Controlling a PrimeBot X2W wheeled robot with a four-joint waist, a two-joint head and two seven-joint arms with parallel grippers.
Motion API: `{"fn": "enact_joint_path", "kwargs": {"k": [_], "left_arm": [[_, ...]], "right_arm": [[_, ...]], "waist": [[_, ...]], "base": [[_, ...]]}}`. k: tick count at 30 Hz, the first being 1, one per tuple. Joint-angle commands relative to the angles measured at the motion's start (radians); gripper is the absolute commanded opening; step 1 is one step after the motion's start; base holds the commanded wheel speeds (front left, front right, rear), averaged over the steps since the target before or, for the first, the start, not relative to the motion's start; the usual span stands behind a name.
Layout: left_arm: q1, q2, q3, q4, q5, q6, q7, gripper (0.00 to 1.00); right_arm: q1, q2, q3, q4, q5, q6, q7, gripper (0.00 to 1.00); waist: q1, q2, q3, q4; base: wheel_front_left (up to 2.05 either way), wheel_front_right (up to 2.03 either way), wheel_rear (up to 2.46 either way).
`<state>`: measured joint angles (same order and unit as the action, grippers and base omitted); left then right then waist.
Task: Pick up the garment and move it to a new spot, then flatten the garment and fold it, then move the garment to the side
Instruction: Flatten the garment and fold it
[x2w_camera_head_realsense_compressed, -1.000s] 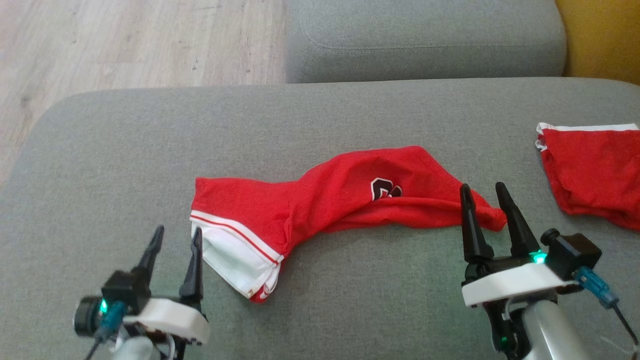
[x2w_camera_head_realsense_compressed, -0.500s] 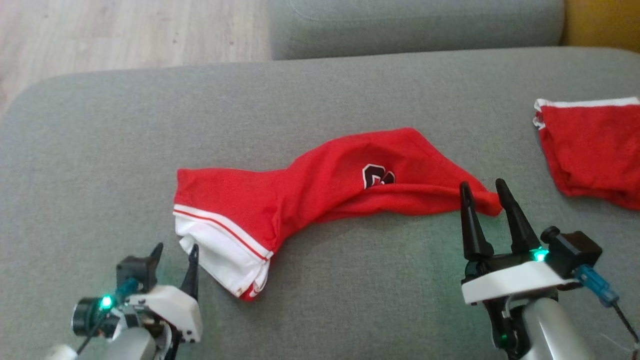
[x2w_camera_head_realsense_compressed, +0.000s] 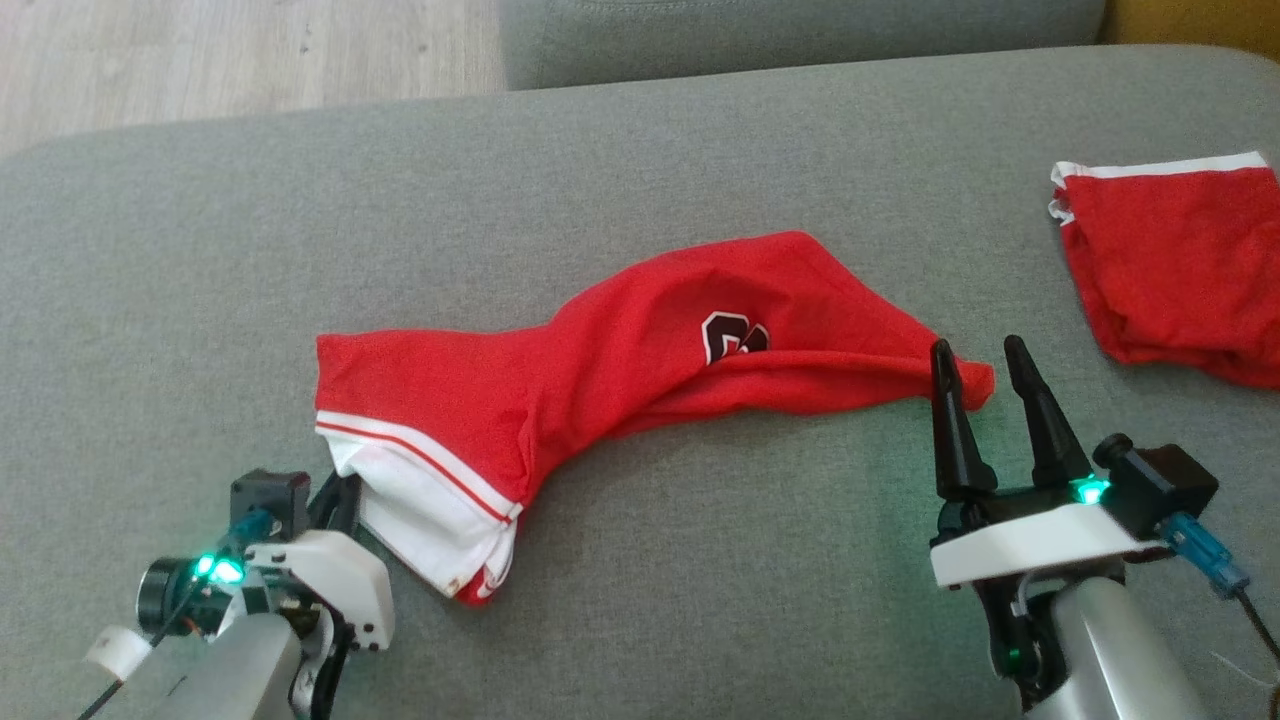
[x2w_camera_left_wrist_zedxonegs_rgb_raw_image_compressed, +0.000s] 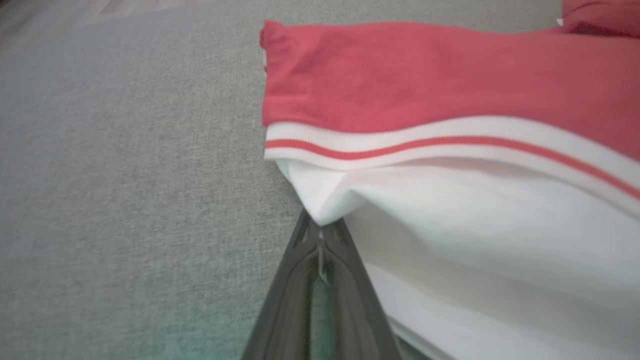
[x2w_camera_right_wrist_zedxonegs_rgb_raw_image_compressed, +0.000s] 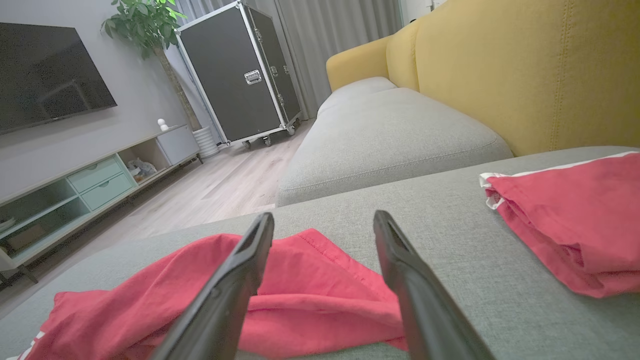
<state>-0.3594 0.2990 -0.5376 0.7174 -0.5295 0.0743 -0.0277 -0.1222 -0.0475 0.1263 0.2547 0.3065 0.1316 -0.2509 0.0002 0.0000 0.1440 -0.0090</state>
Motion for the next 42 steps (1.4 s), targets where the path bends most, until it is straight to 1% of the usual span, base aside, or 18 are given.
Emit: {"fn": "enact_joint_path", "kwargs": {"k": [1,5,6,8,11,15,18,22,27,31,35,39,42], "left_arm": [[-0.026,0.025,0.027,0.006,-0.011,-0.001,-0.002,0.00],[-0.027,0.028,0.040,-0.004,-0.019,0.001,-0.039,0.00],[-0.026,0.032,0.055,-0.024,-0.028,0.003,-0.072,0.00],[-0.025,0.032,0.068,-0.041,-0.038,0.002,-0.090,0.00],[-0.026,0.041,0.102,-0.110,-0.061,-0.002,-0.140,0.00],[-0.033,0.061,0.150,-0.238,-0.086,0.012,-0.173,0.00],[-0.036,0.076,0.177,-0.345,-0.098,0.033,-0.171,0.00],[-0.045,0.098,0.194,-0.470,-0.110,0.059,-0.125,0.00],[-0.099,0.139,0.209,-0.555,-0.108,0.082,-0.055,0.00],[-0.196,0.177,0.213,-0.548,-0.098,0.077,0.008,0.00],[-0.328,0.217,0.204,-0.500,-0.070,0.059,0.069,0.00],[-0.463,0.251,0.179,-0.415,-0.029,0.033,0.124,0.00],[-0.562,0.267,0.154,-0.324,0.002,0.009,0.161,0.00]], "right_arm": [[-0.035,-0.003,0.021,-0.030,-0.004,-0.001,-0.011,1.00],[-0.034,-0.003,0.020,-0.024,-0.002,-0.001,-0.011,1.00],[-0.033,-0.003,0.020,-0.022,0.000,-0.001,-0.011,1.00],[-0.032,-0.003,0.021,-0.020,0.001,-0.001,-0.011,1.00],[-0.025,-0.003,0.022,-0.015,0.004,-0.001,-0.011,1.00],[-0.016,-0.003,0.027,-0.010,0.012,-0.001,-0.011,1.00],[-0.013,-0.003,0.033,-0.008,0.019,-0.001,-0.011,1.00],[-0.017,-0.003,0.039,-0.011,0.029,-0.001,-0.011,1.00],[-0.034,-0.003,0.049,-0.020,0.040,-0.001,-0.011,1.00],[-0.064,-0.003,0.063,-0.034,0.047,-0.001,-0.011,1.00],[-0.101,-0.003,0.074,-0.046,0.057,-0.001,-0.011,1.00],[-0.136,-0.003,0.095,-0.059,0.075,-0.001,-0.011,1.00],[-0.154,-0.003,0.109,-0.068,0.088,-0.001,-0.011,1.00]], "waist": [[-0.0002,0.0000,-0.007,0.000],[-0.0002,0.0000,-0.024,0.000],[-0.0002,0.0000,-0.037,0.001],[-0.0002,0.0000,-0.043,0.001],[-0.0002,0.0000,-0.064,0.004],[-0.0002,0.0000,-0.084,0.006],[-0.0002,0.0000,-0.092,0.005],[-0.0002,0.0000,-0.090,-0.004],[-0.0002,0.0000,-0.060,-0.029],[-0.0002,0.0000,-0.015,-0.066],[-0.0002,0.0000,0.038,-0.112],[-0.0002,0.0000,0.090,-0.163],[-0.0002,0.0000,0.125,-0.197]], "base": [[0.00,0.00,0.00],[0.00,0.00,0.00],[0.00,0.00,0.00],[0.00,0.00,0.00],[0.00,0.00,0.00],[0.00,0.00,0.00],[0.00,0.00,0.00],[0.00,0.00,0.00],[0.00,0.00,0.00],[0.00,0.00,0.00],[0.00,0.00,0.00],[0.00,0.00,0.00],[0.00,0.00,0.00]]}}
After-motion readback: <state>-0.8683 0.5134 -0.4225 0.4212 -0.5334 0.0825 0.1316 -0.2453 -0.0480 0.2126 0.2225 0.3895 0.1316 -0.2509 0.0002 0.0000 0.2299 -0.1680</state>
